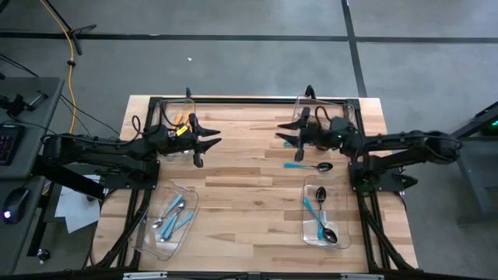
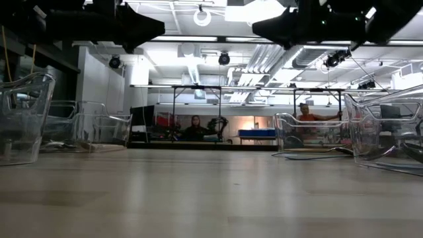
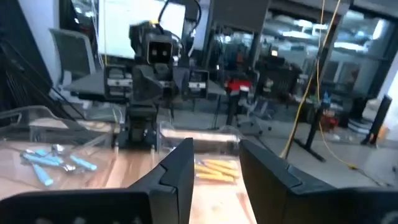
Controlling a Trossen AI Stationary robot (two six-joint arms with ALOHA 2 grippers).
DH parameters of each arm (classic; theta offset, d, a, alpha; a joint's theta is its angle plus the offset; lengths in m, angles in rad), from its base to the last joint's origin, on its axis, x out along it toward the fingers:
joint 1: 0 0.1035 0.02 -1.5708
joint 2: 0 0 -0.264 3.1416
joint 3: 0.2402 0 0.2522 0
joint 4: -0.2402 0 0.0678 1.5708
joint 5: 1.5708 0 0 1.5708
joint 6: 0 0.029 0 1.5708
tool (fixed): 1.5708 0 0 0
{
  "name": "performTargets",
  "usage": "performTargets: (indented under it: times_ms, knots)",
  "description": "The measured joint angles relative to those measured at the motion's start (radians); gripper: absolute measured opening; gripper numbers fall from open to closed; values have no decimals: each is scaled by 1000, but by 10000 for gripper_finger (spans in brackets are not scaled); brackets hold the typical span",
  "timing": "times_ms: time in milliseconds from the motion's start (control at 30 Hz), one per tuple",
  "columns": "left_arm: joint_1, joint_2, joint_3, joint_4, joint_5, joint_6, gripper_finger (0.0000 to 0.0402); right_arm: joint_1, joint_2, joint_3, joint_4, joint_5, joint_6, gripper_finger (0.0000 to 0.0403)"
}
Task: Sort silverware by color (type)
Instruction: Adjust the bottom right transparent bin on the table
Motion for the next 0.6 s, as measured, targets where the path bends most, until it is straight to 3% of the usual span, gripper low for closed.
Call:
performTargets:
  times_ms: [167, 600]
  knots:
    - [0, 0, 0, 0, 0, 35, 106, -5, 0, -63, 118, -42, 1, 114]
    - [0, 0, 0, 15, -18, 39, 106, 0, 0, -66, 116, -48, 30, 114]
